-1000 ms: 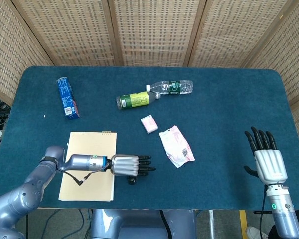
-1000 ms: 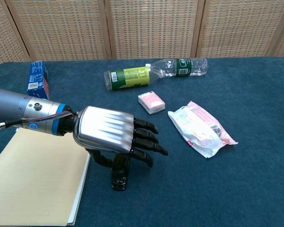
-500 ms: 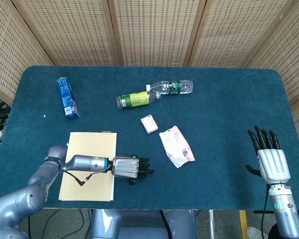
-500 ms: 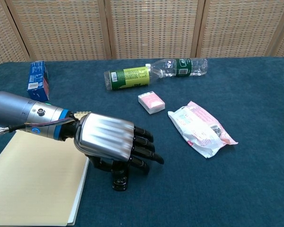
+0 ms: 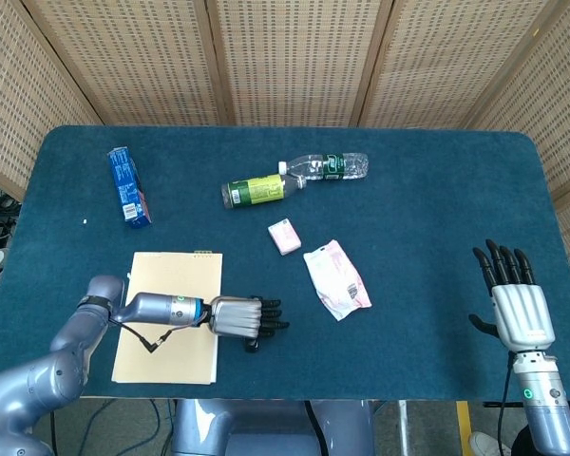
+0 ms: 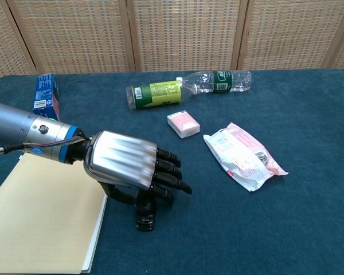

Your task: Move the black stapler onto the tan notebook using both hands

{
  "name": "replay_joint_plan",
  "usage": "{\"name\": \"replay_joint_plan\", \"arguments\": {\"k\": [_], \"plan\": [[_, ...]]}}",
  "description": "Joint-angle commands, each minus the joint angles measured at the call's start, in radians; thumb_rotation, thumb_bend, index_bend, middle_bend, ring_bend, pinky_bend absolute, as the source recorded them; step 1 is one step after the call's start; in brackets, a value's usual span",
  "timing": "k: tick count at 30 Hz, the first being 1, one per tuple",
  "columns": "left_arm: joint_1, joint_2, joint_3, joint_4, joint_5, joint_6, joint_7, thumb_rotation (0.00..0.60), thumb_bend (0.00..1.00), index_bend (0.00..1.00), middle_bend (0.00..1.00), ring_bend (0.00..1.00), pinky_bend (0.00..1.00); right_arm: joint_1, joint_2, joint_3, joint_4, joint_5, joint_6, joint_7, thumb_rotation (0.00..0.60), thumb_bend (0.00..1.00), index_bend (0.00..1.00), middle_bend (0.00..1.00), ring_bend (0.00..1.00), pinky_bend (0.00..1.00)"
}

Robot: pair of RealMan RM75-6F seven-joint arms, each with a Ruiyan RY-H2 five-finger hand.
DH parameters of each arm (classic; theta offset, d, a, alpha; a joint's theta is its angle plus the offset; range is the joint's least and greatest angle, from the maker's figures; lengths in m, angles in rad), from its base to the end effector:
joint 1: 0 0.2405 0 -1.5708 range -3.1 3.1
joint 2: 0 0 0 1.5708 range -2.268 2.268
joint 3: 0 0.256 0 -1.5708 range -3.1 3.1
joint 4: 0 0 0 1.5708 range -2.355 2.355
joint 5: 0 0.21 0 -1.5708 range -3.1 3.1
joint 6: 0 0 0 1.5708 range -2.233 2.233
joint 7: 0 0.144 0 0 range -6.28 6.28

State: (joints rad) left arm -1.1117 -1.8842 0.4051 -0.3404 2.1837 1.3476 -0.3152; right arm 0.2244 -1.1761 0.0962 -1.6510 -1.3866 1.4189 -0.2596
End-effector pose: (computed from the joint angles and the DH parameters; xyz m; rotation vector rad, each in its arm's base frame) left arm -0.1276 0.3568 -0.0806 -2.8294 0.6187 -0.8559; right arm -0.2830 -0.2304 0.1400 1.4419 -0.7675 0.8245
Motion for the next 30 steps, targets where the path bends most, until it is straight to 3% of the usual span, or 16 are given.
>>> {"name": "replay_joint_plan", "arguments": {"k": [1,14,20,23,25,28,30], "plan": [[-0.002,0.009,0.004,-0.012,-0.011,-0.003,0.005,0.6,0.39,0.25,0.11,0.17,0.16,0.001,-0.001,0.0,-0.001,0.0,-0.006,-0.002,0.6,0.0,0.0,0.0,0.0,0.0],[0.002,-0.03,0.02,-0.003,-0.038,-0.029,0.012,0.6,0.39,0.25,0.11,0.17,0.16,-0.005,0.004,0.008,-0.006,-0.003,-0.008,-0.001,0.6,0.0,0.0,0.0,0.0,0.0],[0.005,-0.044,0.034,0.012,-0.038,-0.031,0.007,0.6,0.44,0.29,0.15,0.23,0.26,-0.005,0.006,0.009,-0.006,-0.003,-0.015,0.003,0.6,0.0,0.0,0.0,0.0,0.0],[0.008,-0.053,0.039,0.02,-0.039,-0.024,0.001,0.6,0.51,0.44,0.31,0.38,0.37,-0.006,0.007,0.01,-0.006,-0.003,-0.016,0.005,0.6,0.0,0.0,0.0,0.0,0.0],[0.011,-0.057,0.042,0.025,-0.04,-0.011,0.0,0.6,0.55,0.61,0.46,0.5,0.48,-0.006,0.008,0.012,-0.006,-0.001,-0.017,0.008,0.6,0.0,0.0,0.0,0.0,0.0],[0.016,-0.057,0.044,0.042,-0.043,0.004,0.007,0.6,0.58,0.74,0.56,0.59,0.55,-0.006,0.009,0.014,-0.004,0.0,-0.02,0.01,0.6,0.0,0.0,0.0,0.0,0.0],[0.019,-0.052,0.045,0.049,-0.047,0.007,0.006,0.6,0.58,0.76,0.58,0.61,0.57,-0.006,0.009,0.014,-0.003,0.0,-0.022,0.011,0.6,0.0,0.0,0.0,0.0,0.0]]}}
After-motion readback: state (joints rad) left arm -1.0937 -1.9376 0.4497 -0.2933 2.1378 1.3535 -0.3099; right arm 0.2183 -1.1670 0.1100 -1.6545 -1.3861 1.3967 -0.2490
